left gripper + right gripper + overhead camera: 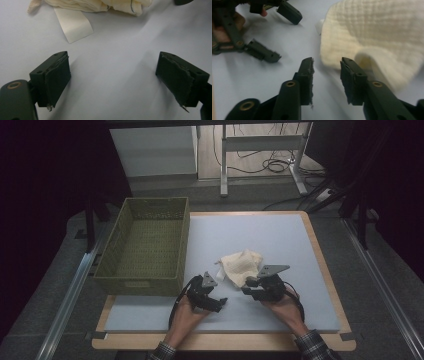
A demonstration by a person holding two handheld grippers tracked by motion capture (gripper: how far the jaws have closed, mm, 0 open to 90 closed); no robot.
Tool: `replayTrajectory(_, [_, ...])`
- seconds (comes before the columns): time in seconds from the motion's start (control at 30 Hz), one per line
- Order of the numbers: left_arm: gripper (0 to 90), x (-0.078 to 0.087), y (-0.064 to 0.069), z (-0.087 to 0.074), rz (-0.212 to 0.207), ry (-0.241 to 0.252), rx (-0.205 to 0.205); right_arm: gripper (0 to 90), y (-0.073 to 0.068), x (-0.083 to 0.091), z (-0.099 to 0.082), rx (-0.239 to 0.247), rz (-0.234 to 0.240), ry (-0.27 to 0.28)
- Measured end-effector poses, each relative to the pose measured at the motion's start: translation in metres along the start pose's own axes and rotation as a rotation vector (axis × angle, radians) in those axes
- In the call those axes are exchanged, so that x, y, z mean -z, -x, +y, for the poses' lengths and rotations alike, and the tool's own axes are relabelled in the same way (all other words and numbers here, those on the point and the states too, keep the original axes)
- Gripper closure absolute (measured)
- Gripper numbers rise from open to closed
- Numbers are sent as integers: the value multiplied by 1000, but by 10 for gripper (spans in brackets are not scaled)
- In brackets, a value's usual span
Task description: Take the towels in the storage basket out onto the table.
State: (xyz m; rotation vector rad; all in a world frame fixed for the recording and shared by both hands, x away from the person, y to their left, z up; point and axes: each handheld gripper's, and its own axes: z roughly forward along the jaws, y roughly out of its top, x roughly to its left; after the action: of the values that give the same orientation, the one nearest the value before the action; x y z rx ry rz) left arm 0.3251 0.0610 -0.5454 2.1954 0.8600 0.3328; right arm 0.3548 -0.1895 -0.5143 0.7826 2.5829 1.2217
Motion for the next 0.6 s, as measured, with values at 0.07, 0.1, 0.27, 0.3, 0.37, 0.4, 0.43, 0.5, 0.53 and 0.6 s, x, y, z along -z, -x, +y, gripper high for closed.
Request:
replayTrajectory(0.07, [122, 0, -1, 0, -5, -3, 6, 587, 0, -6, 4, 6, -2, 1])
replayTrajectory(0.1, [121, 0, -1, 0, -5, -3, 6, 587, 0, -6, 4, 6, -2, 1])
replayTrajectory(0.27, [121, 0, -1, 0, -4, -5, 5, 724, 3, -25, 8, 31, -50, -49])
replayTrajectory(0.3, [121, 0, -1, 0, -4, -5, 5, 788, 3, -26, 8, 35, -62, -54])
replayTrajectory(0.37, [121, 0, -1, 0, -3, -5, 3, 832, 2, -24, 11, 39, -78, -50])
replayTrajectory(0.4, [121, 0, -1, 0, -4, -5, 3, 837, 2, -22, 14, 30, -74, -47])
replayTrajectory(0.43, [121, 0, -1, 0, -4, -5, 3, 837, 2, -22, 14, 30, -74, -47])
replayTrajectory(0.5, [121, 0, -1, 0, -3, -3, 5, 842, 7, -10, 24, 15, -72, -31])
replayTrajectory(0.53, [121, 0, -1, 0, -3, -3, 5, 842, 10, -4, 29, 6, -73, -22])
replayTrajectory(0.6, [121, 0, -1, 0, -3, -3, 4, 842, 16, 8, 39, -16, -77, 2])
